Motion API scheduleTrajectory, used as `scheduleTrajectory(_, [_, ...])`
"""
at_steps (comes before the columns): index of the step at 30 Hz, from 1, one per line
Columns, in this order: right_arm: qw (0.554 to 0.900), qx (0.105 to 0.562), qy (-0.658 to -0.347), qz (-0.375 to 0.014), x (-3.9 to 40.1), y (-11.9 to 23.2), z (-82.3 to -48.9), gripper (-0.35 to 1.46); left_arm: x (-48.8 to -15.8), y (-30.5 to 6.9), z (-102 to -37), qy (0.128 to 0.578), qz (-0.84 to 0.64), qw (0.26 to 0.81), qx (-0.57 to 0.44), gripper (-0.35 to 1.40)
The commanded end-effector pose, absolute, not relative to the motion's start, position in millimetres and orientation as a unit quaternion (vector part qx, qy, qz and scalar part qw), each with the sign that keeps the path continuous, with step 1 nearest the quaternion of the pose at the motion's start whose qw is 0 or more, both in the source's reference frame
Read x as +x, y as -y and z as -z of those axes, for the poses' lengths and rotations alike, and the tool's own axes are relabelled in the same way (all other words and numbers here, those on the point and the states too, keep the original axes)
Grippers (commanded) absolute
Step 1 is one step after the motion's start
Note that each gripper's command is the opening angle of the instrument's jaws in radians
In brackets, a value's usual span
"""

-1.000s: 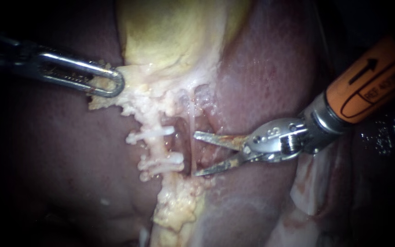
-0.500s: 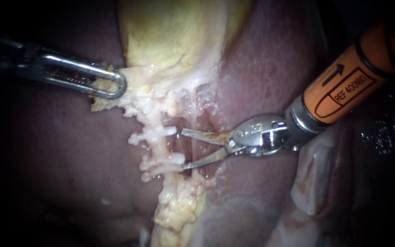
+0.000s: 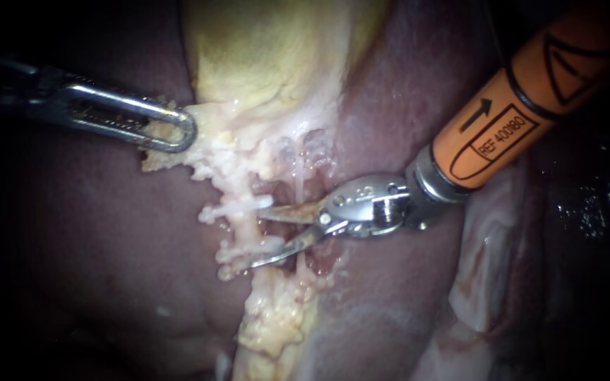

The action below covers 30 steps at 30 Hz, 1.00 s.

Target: Go to the cutting position left tube

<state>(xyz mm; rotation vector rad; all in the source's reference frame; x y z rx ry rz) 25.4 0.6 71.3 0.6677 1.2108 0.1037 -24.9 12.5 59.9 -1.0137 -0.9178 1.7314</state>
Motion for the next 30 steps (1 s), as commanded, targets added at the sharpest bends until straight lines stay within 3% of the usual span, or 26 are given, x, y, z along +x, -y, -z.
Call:
scheduleTrajectory(1, [0.769, 0.31, -0.557, -0.051, 25.7, -0.5, -71.3, 1.33, -24.9, -12.5, -59.9, 0.371, -0.7, 0.451, -0.41, -0.35])
scheduleTrajectory(21, [0.748, 0.336, -0.557, -0.133, 32.3, 1.1, -70.3, 1.38, -25.1, -12.6, -60.2, 0.371, -0.7, 0.451, -0.41, -0.35])
scheduleTrajectory(30, [0.72, 0.354, -0.581, -0.14, 32.1, 1.5, -65.8, 1.43, -25.0, -12.7, -60.3, 0.371, -0.701, 0.451, -0.41, -0.35])
